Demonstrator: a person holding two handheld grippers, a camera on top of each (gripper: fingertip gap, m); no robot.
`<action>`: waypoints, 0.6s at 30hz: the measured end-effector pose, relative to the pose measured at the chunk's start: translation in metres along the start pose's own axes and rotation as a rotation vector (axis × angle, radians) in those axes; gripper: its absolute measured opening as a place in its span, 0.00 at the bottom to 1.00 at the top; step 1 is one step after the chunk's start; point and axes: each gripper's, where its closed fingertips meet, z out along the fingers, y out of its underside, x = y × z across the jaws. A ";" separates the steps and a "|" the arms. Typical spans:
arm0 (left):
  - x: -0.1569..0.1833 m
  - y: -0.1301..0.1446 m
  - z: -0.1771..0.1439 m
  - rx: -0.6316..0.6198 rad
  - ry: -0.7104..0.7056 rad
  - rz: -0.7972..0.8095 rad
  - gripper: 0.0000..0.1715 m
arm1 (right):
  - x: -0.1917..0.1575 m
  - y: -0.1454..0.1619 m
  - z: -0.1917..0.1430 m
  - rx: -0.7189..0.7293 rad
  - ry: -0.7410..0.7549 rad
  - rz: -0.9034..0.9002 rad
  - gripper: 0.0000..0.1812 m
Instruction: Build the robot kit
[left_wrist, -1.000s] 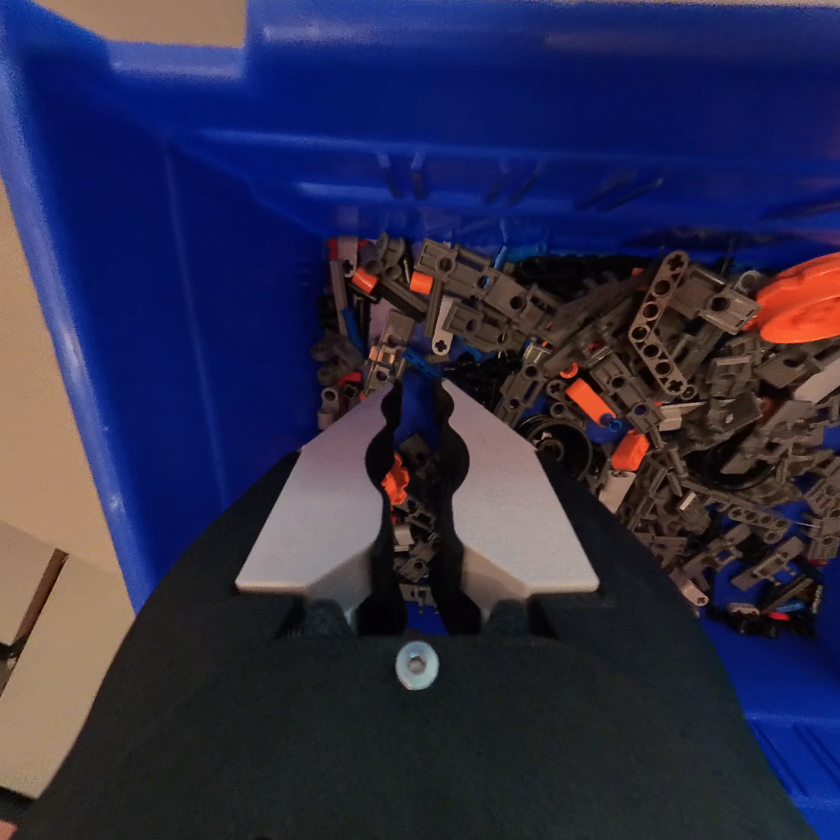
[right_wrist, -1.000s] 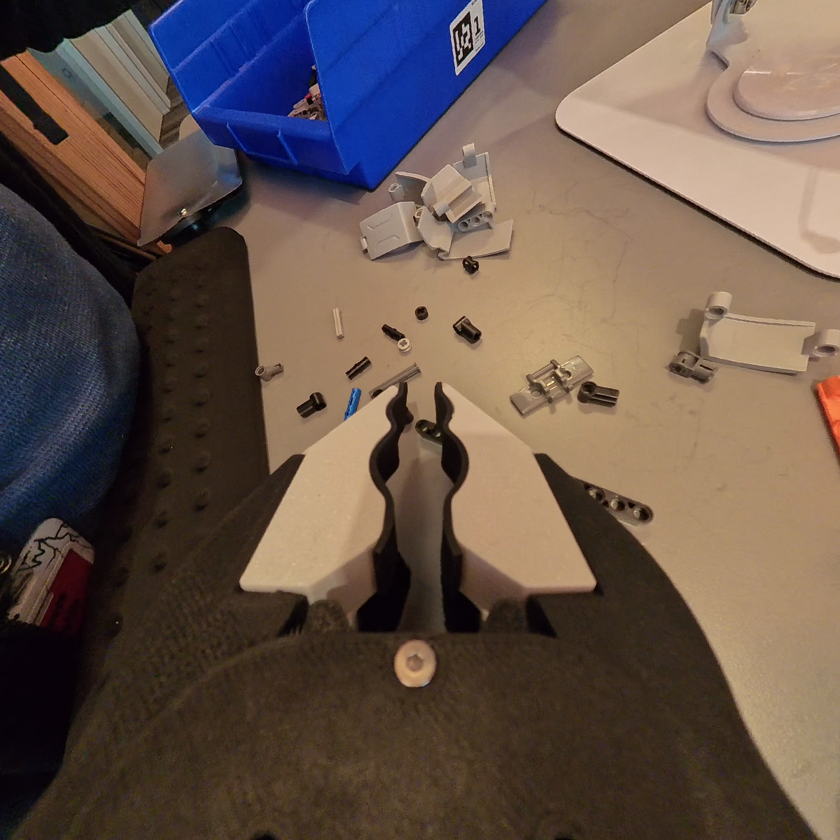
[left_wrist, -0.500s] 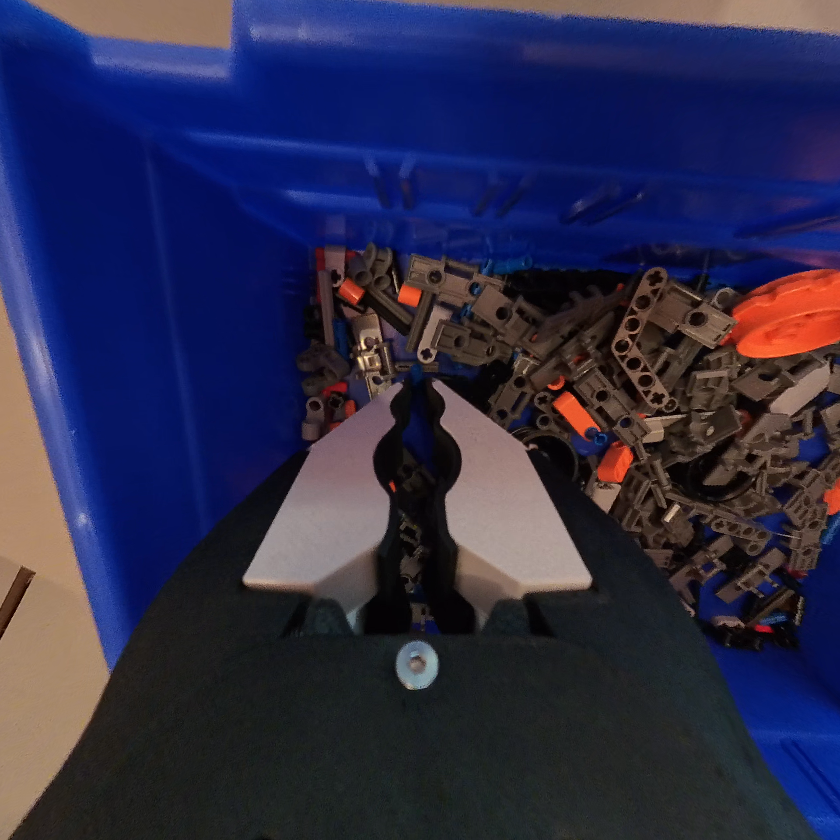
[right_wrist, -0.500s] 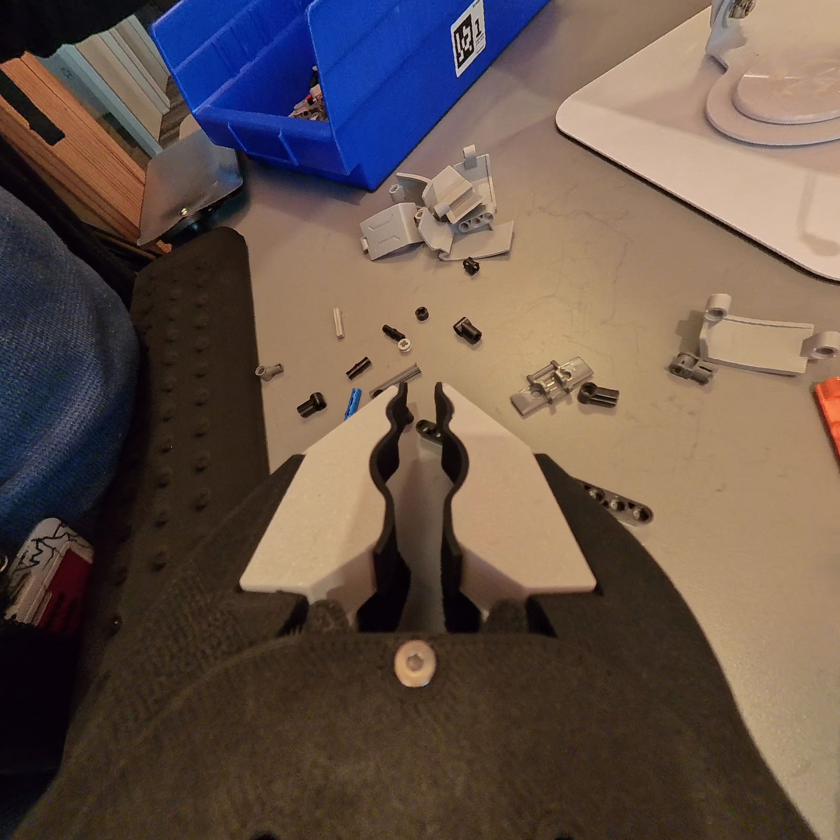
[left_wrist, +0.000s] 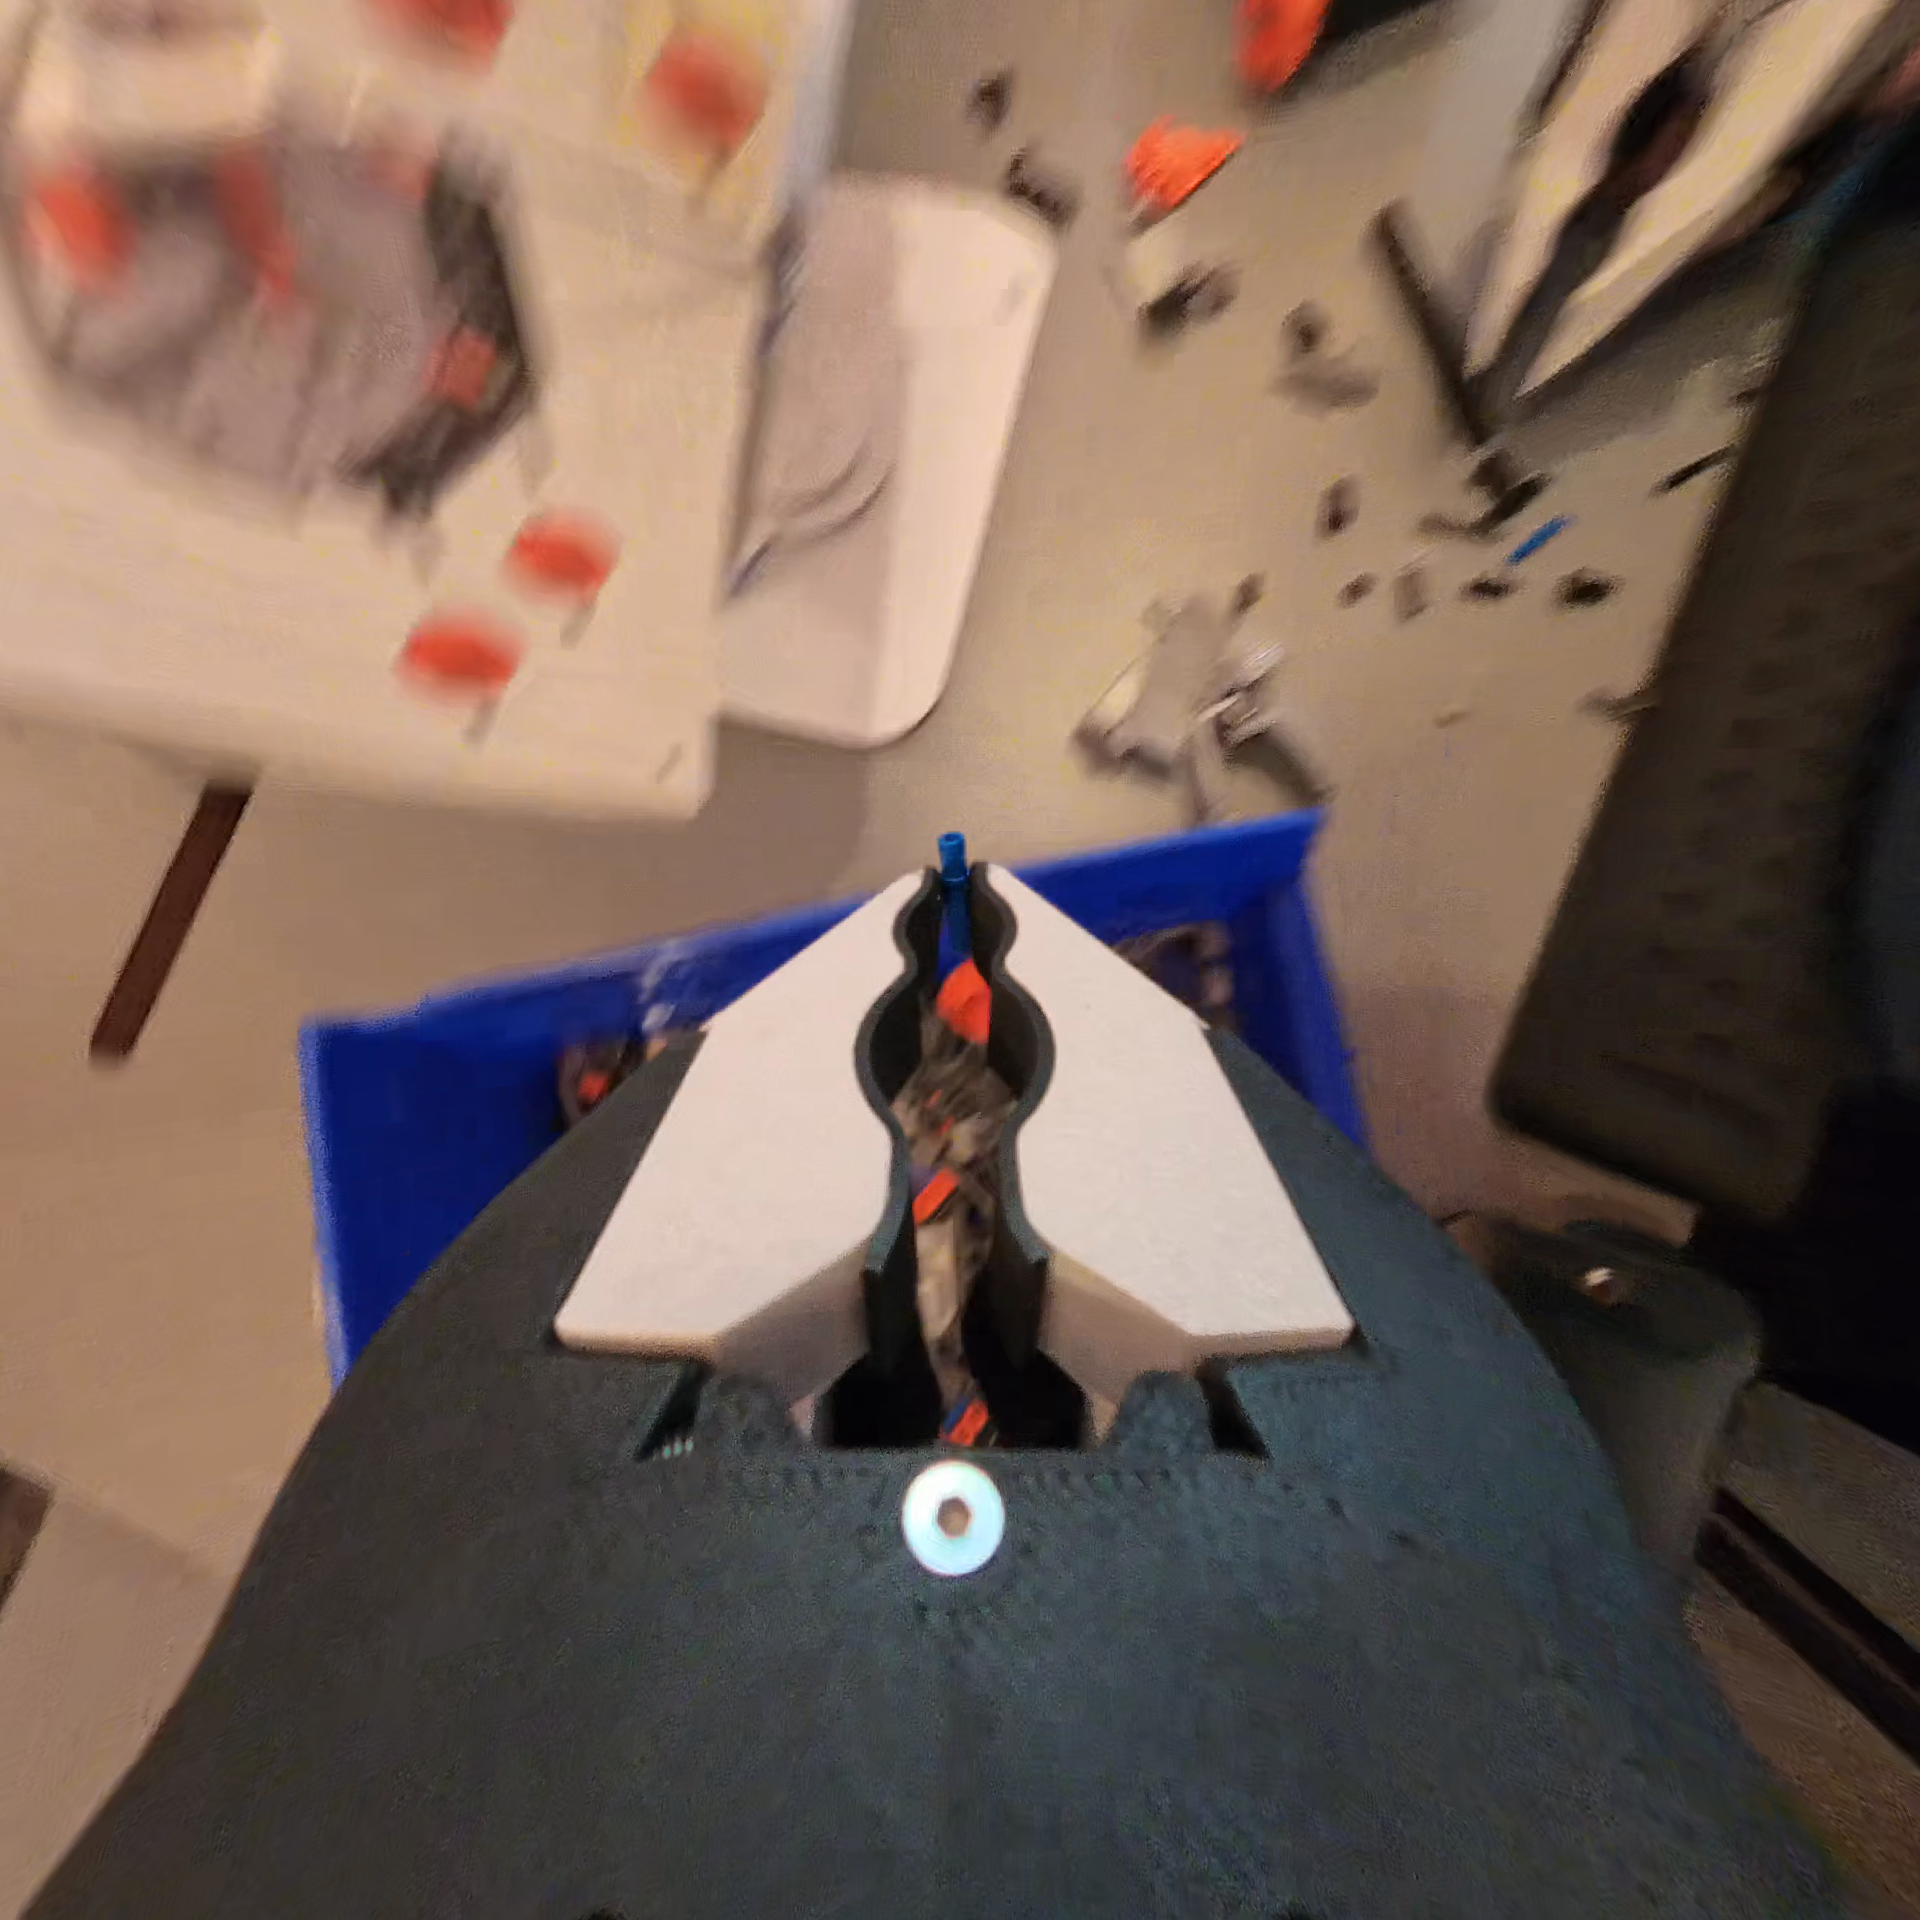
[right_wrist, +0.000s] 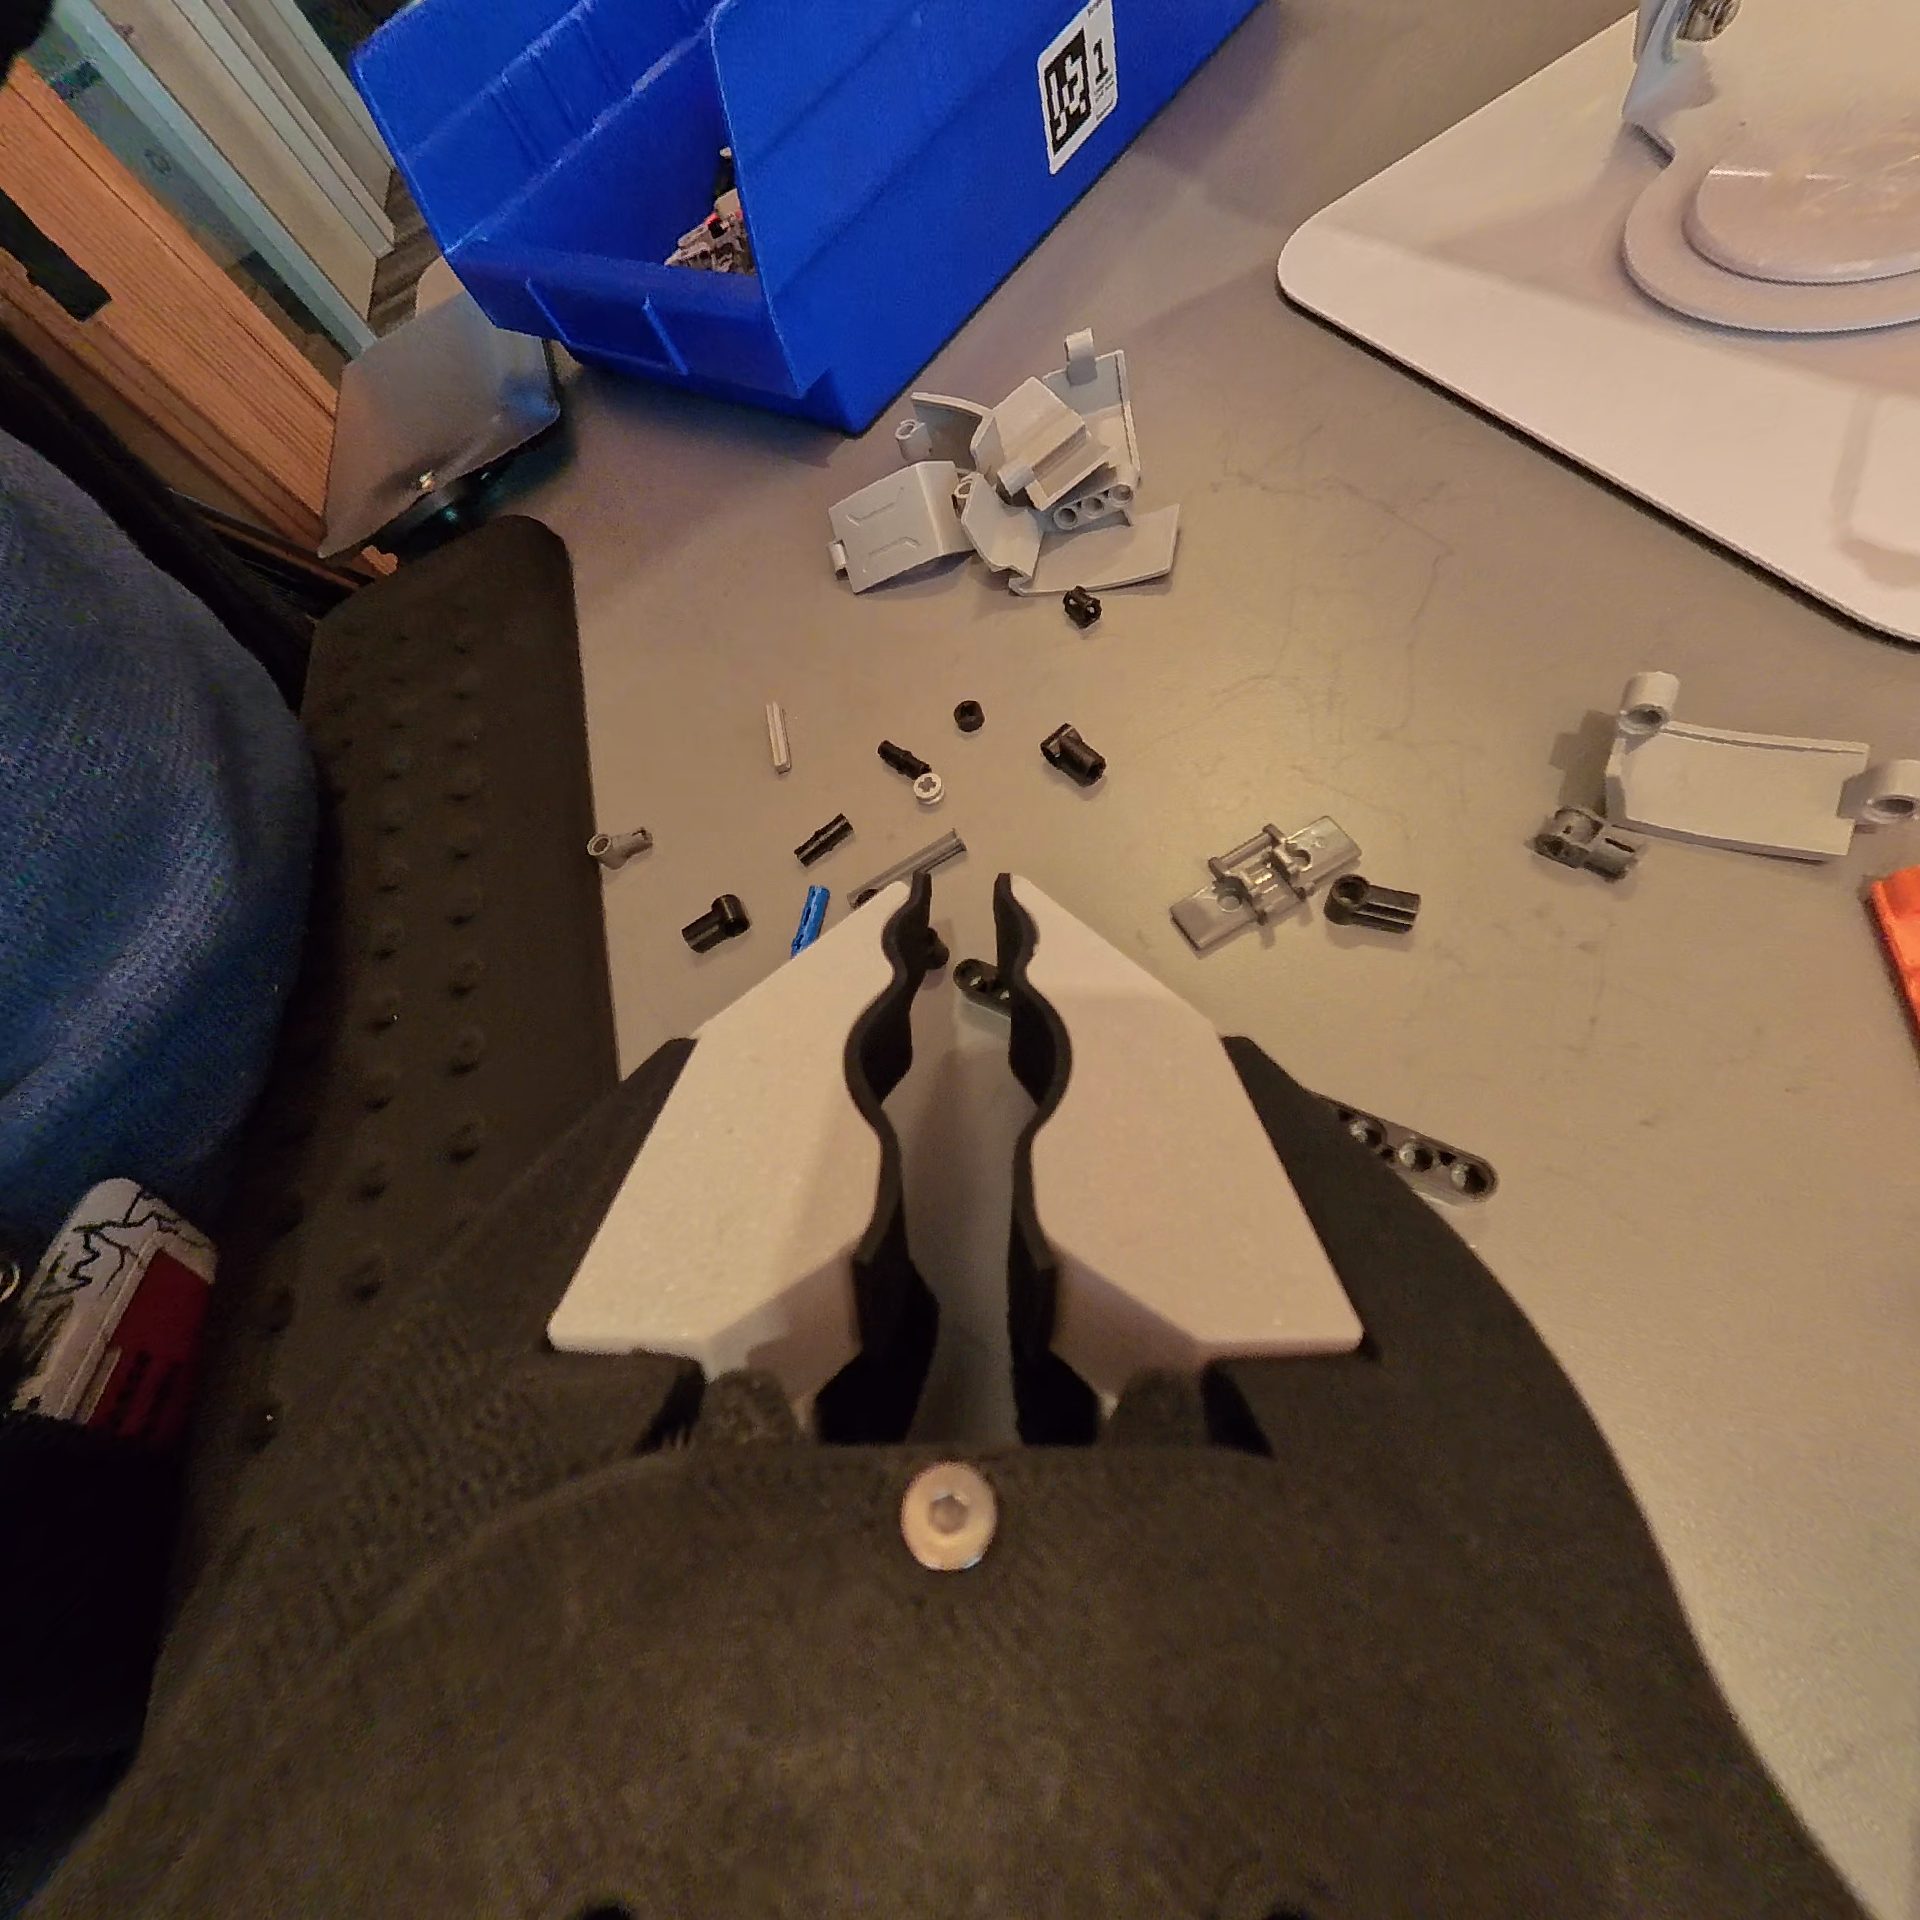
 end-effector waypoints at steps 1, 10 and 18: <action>0.021 -0.019 0.001 0.028 0.035 0.046 0.03 | 0.000 0.000 0.000 0.000 0.000 -0.001 0.05; 0.166 -0.096 0.098 0.074 0.221 0.248 0.02 | 0.000 -0.002 -0.003 0.027 0.011 -0.015 0.06; 0.195 -0.069 0.180 -0.074 0.201 0.196 0.03 | 0.000 -0.007 -0.008 0.070 0.016 -0.019 0.06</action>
